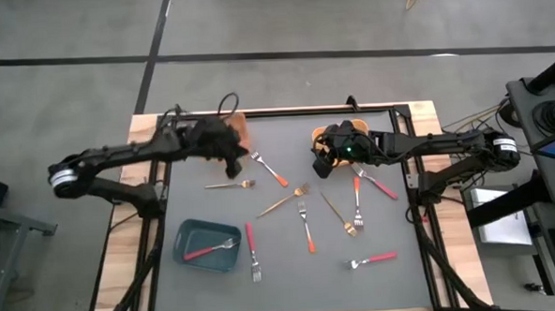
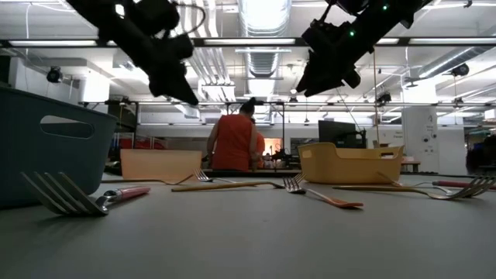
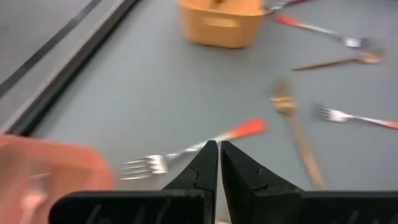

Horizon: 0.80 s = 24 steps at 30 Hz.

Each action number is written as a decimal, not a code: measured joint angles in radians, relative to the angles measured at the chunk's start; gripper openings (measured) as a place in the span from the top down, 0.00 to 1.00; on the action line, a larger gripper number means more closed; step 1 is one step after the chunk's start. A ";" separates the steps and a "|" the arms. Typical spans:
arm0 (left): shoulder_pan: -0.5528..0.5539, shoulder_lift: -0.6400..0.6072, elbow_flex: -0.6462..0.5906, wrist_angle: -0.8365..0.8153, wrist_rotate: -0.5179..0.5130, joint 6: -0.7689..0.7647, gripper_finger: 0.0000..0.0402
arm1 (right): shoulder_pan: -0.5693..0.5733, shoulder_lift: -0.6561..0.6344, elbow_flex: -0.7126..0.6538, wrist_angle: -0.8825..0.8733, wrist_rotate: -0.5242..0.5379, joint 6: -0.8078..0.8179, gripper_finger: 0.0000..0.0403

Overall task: Sort silverware by color (type)
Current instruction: Put the gold fork into the yellow bin

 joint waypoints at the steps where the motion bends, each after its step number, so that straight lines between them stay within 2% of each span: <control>1: -0.032 -0.025 -0.017 0.004 -0.001 -0.012 1.00 | 0.000 0.000 0.000 -0.001 0.000 0.015 0.60; 10: -0.284 -0.234 -0.143 0.008 -0.004 -0.110 1.00 | 0.055 0.000 0.040 0.004 -0.002 0.100 0.60; 16: -0.410 -0.328 -0.214 0.017 -0.005 -0.192 1.00 | 0.107 0.000 0.078 0.076 -0.001 0.103 0.60; 24: -0.531 -0.392 -0.281 0.040 -0.100 -0.284 1.00 | 0.169 0.000 0.119 0.120 -0.001 0.089 0.60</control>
